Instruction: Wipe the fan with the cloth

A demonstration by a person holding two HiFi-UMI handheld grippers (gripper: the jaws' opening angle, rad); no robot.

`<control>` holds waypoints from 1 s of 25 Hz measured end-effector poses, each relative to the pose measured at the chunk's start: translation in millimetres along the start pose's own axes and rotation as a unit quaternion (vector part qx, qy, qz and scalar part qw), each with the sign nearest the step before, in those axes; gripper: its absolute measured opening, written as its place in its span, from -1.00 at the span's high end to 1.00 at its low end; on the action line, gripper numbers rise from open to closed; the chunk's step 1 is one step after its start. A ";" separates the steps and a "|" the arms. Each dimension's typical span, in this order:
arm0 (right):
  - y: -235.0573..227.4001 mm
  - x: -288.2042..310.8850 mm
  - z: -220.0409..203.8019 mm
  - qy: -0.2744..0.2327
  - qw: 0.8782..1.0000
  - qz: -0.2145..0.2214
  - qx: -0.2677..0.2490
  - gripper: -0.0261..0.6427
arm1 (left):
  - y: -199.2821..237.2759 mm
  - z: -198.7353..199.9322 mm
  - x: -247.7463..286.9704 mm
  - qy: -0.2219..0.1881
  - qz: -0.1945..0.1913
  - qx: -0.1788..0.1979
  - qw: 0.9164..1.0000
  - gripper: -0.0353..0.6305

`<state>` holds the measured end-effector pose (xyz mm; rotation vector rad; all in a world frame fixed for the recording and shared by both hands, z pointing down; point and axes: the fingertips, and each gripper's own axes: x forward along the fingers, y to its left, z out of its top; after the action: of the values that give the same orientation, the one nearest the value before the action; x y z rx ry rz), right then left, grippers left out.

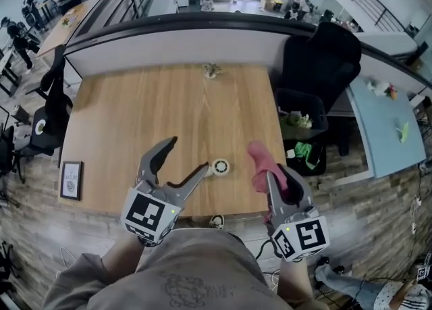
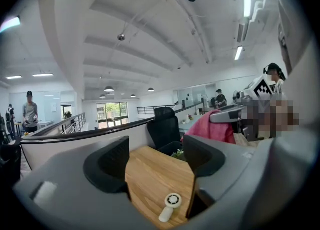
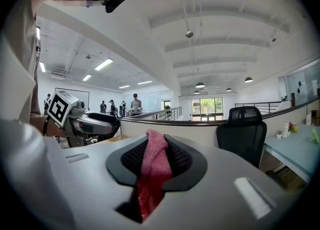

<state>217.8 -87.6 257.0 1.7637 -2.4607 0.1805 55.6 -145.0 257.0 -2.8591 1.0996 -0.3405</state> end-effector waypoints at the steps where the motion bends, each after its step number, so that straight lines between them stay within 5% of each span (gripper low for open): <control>1: -4.9 1.5 0.2 -0.001 1.000 0.004 -0.002 0.71 | -1.0 0.7 3.2 0.000 0.005 -0.001 1.000 -0.11; 12: -21.3 17.4 -6.4 0.004 1.000 0.025 0.008 0.71 | 2.1 -7.4 3.0 0.025 0.029 -0.006 0.999 -0.11; 25: -3.9 31.6 -29.5 0.039 0.999 0.024 0.023 0.71 | 12.5 -52.4 7.0 0.075 -0.001 -0.002 0.997 -0.13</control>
<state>212.0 -113.7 291.2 1.6811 -2.4656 0.3055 40.6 -157.8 307.6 -2.8789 1.1211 -0.5633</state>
